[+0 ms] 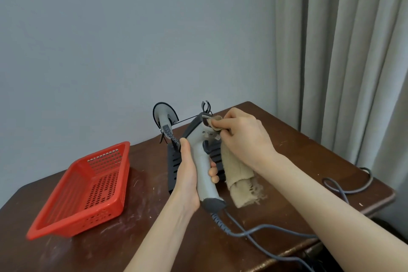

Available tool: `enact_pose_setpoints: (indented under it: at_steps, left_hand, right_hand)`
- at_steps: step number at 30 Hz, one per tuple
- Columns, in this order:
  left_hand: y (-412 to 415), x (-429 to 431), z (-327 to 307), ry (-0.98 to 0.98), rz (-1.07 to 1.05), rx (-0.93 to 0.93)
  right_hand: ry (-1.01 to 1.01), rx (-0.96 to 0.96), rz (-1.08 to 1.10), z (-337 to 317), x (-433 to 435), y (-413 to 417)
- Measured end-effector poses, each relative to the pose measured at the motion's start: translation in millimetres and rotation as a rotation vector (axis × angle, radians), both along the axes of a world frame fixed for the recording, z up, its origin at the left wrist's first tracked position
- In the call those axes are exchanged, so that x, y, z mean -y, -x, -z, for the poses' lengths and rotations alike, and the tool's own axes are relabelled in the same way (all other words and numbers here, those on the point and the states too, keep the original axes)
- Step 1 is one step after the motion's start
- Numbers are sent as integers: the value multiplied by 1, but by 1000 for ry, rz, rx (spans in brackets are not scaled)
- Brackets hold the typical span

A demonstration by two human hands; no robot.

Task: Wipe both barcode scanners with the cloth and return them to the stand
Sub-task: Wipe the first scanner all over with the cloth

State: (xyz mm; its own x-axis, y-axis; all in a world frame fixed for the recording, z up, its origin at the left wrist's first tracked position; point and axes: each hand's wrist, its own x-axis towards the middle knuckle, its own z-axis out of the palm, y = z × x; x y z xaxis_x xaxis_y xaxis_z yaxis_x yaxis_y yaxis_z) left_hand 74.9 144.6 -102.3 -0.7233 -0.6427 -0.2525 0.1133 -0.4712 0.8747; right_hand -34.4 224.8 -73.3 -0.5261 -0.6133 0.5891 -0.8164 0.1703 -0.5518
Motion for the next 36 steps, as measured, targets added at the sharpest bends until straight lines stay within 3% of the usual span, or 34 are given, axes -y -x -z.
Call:
enact_pose_setpoints:
  at_steps: [2, 5, 10, 14, 18, 23, 27, 29, 32, 36]
  left_hand:
    - [-1, 0, 0, 9, -19, 2]
    - [-1, -1, -1, 19, -26, 10]
    - [-2, 1, -3, 21, -26, 28]
    - [-1, -2, -3, 34, -30, 39]
    - [-3, 0, -6, 34, -40, 45]
    - [-2, -3, -5, 13, -29, 36]
    - [-4, -2, -7, -1, -35, 32]
    - [-6, -2, -6, 20, -53, 37]
    - [-5, -2, -6, 15, -58, 35]
    - [-6, -3, -8, 22, -62, 43]
  right_hand:
    - [-53, -6, 41, 0, -2, 2]
    - [79, 8, -40, -1, -2, -6]
    - [-57, -7, 68, 2, -3, 6]
    - [67, 0, -27, -2, -3, -1]
    - [-120, -19, 83, 3, -4, 9]
    - [110, 8, 6, -6, -7, 1]
    - [-77, -36, 54, -1, -5, 5]
    - [-20, 5, 90, -3, -9, 10]
    - [107, 1, -28, -5, -8, 1]
    - [-194, -48, 81, 3, -6, 14]
